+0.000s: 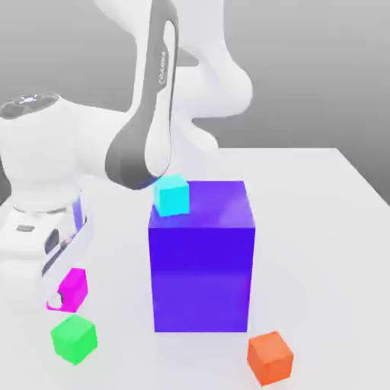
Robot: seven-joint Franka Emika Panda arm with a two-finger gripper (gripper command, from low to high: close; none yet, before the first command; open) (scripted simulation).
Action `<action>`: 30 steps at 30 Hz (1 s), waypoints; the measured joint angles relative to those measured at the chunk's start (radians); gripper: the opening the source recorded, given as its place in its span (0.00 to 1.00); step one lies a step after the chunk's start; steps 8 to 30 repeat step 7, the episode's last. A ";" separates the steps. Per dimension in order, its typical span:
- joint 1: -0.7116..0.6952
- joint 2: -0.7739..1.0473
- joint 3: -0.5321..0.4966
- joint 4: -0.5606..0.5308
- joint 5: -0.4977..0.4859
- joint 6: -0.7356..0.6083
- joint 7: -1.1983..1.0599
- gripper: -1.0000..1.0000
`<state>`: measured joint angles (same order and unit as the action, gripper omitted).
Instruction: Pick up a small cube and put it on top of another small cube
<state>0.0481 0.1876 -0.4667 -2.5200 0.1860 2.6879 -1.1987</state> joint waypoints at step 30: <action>-0.050 0.092 0.068 0.007 0.104 0.070 -0.076 1.00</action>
